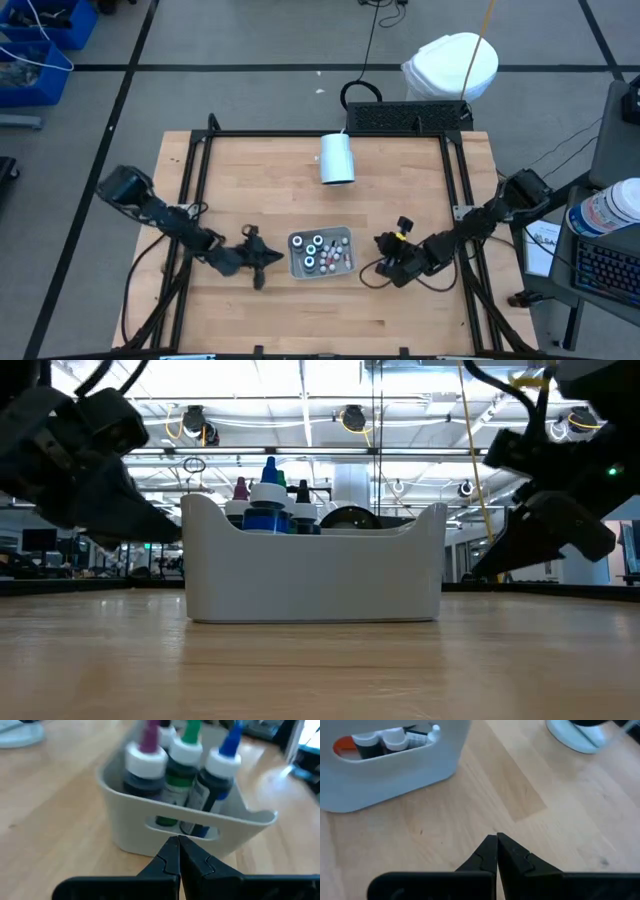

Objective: Pick & Place food coloring
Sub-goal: Adjust the gray bin

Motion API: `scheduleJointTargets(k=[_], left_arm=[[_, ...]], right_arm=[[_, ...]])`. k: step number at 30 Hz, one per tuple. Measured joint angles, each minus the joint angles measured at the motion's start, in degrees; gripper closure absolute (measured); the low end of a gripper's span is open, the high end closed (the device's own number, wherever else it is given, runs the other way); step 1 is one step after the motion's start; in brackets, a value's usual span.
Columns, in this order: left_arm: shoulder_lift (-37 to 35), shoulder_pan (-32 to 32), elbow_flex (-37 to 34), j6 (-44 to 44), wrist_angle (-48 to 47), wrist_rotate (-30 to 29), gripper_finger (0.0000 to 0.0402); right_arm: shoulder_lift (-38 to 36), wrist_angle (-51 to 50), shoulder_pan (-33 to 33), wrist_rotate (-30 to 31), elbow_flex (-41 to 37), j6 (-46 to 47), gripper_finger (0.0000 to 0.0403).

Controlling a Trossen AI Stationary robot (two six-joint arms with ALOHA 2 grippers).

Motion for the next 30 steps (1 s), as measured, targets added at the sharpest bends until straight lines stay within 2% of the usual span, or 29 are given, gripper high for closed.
scheduleJointTargets(k=[4, 11, 14, 20, 26, 30], left_arm=[[5.9, 0.7, 7.1, -1.8, -7.2, 0.0, 0.0398], [8.2, 2.7, 13.7, -9.8, -20.7, 0.0, 0.0398], [8.2, 3.2, 14.0, -10.4, -21.3, 0.0, 0.0395], [8.2, 4.1, 14.0, -10.3, -21.4, -0.4, 0.0395], [8.2, 5.4, 14.0, -9.3, -21.7, -0.6, 0.0398], [8.2, 6.1, 14.0, -9.2, -22.5, -0.6, 0.0393]], right_arm=[[0.0, 9.8, -2.4, -3.0, -3.1, -5.2, 0.0402], [0.0, 18.6, -3.5, -4.2, -4.8, -10.1, 0.0403], [0.5, 23.1, -3.5, -4.5, -4.8, -12.8, 0.0403], [3.7, 32.7, -3.9, -9.0, -4.9, -16.0, 0.0403], [10.1, 40.7, -4.6, -13.2, -4.7, -15.0, 0.0403], [13.4, 42.4, -4.6, -13.7, -3.7, -13.6, 0.0403]])
